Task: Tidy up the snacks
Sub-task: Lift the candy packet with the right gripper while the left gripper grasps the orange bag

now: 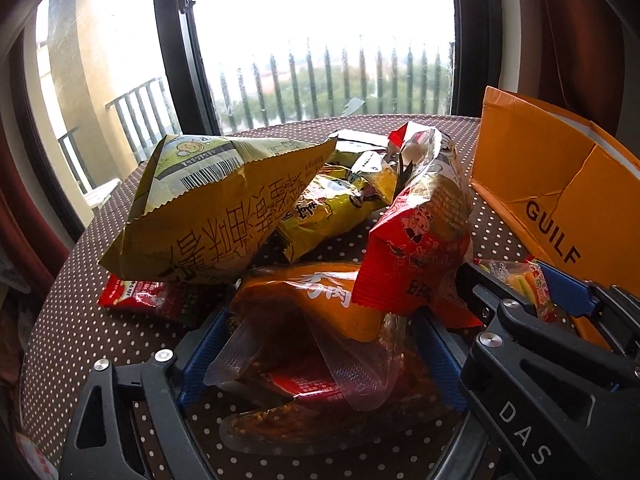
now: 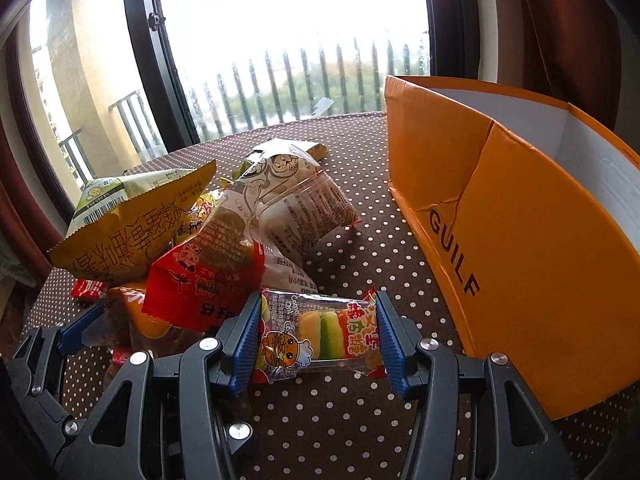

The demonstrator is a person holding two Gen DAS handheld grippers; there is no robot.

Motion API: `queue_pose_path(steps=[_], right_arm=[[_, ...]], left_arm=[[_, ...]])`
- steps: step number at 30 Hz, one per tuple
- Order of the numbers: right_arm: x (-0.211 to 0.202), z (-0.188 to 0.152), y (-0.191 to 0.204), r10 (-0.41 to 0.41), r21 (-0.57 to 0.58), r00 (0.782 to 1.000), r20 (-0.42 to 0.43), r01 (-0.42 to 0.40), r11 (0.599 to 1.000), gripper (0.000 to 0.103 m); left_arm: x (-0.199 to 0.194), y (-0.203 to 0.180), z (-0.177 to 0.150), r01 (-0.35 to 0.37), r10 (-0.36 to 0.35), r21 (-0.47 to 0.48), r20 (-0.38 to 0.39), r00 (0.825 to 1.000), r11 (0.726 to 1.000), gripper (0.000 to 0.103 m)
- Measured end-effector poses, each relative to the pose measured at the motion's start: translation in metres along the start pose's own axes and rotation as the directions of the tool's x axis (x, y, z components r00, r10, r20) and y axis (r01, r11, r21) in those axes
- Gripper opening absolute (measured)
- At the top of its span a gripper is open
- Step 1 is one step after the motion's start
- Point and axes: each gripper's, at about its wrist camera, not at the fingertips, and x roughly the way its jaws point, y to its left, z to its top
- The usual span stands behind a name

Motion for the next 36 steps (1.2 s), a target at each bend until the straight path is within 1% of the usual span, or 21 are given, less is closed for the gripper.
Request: queue_pose_path(steps=[1, 2, 3, 8, 12, 14, 18, 27, 36], right_arm=[[0.0, 0.0, 0.002, 0.0, -0.003, 1.0, -0.004, 0.0, 1.0, 0.056], [0.001, 0.0, 0.002, -0.001, -0.004, 1.0, -0.007, 0.001, 1.0, 0.056], [0.002, 0.001, 0.003, 0.0, -0.005, 1.0, -0.009, 0.0, 1.0, 0.056], [0.001, 0.002, 0.005, 0.003, -0.014, 1.0, -0.01, -0.003, 1.0, 0.056], [-0.002, 0.005, 0.007, 0.007, -0.021, 1.0, 0.0, -0.007, 1.0, 0.057], [-0.006, 0.004, 0.007, 0.012, -0.023, 1.0, 0.009, -0.012, 1.0, 0.057], [-0.017, -0.001, 0.008, 0.021, -0.034, 0.999, 0.03, -0.02, 0.999, 0.057], [-0.046, -0.007, 0.01, 0.055, -0.053, 0.996, 0.073, -0.052, 0.997, 0.057], [-0.08, -0.007, 0.01, 0.089, -0.075, 0.988, 0.127, -0.08, 0.994, 0.057]], left_arm=[[0.001, 0.0, -0.001, -0.002, 0.002, 0.003, 0.001, 1.0, 1.0, 0.082], [0.002, 0.0, -0.001, -0.011, 0.011, 0.006, 0.0, 1.0, 1.0, 0.073], [0.002, 0.001, -0.002, -0.025, 0.025, 0.009, 0.004, 1.0, 1.0, 0.071], [-0.001, 0.003, -0.002, -0.021, 0.021, -0.004, 0.008, 1.0, 1.0, 0.063], [-0.009, 0.003, -0.005, -0.011, 0.011, -0.008, 0.014, 1.0, 1.0, 0.063], [-0.014, 0.003, -0.007, 0.003, -0.003, -0.012, 0.019, 1.0, 1.0, 0.062], [-0.027, 0.003, -0.011, 0.007, -0.007, -0.013, 0.037, 0.999, 1.0, 0.062], [-0.059, 0.006, -0.019, -0.017, 0.02, -0.031, 0.085, 0.996, 0.999, 0.062], [-0.1, 0.001, -0.022, -0.022, 0.029, -0.045, 0.159, 0.987, 0.999, 0.062]])
